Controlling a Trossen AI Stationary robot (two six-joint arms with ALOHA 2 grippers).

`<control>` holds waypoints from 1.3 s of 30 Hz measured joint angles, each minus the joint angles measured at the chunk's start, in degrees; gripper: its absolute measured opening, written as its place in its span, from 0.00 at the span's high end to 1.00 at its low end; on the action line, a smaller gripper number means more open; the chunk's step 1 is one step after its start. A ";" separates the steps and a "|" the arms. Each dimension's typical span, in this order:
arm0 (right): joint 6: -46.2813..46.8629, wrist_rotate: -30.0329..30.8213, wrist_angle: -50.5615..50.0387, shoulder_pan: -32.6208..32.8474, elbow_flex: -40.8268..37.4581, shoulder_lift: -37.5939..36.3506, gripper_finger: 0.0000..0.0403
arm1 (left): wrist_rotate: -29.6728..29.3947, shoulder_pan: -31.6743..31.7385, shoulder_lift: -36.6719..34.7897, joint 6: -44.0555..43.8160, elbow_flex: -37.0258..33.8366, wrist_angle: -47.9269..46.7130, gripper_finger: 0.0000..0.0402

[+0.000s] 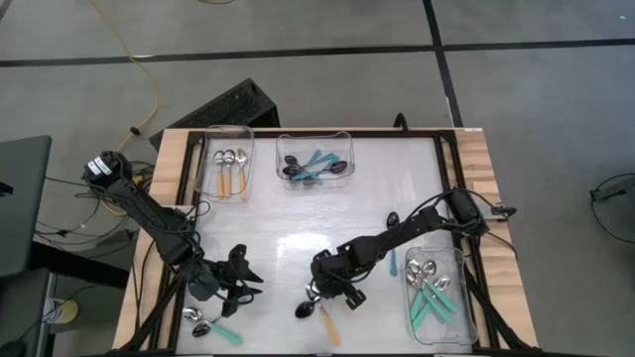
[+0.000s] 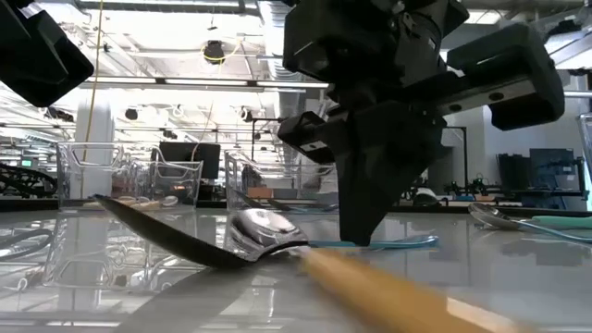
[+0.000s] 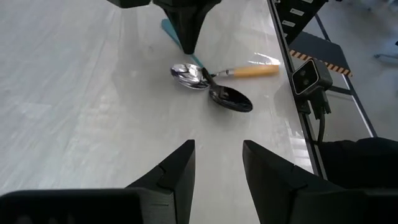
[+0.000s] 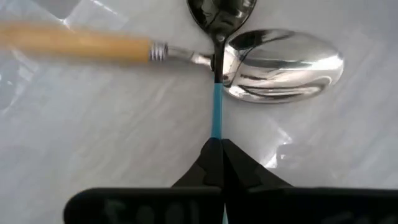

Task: Sort silverware by color (type)
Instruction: Put the blue spoon into the top middle transparent bin

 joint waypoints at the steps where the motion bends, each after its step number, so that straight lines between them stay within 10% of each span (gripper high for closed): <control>1: 0.44 0.24 -0.01 -0.21 -0.02 -0.23 0.96 | 0.01 0.00 0.00 0.00 0.00 0.01 0.71; 39: 25.85 5.15 3.48 2.46 -0.11 -4.74 0.69 | 0.40 -0.35 0.00 3.20 -0.02 -0.06 0.71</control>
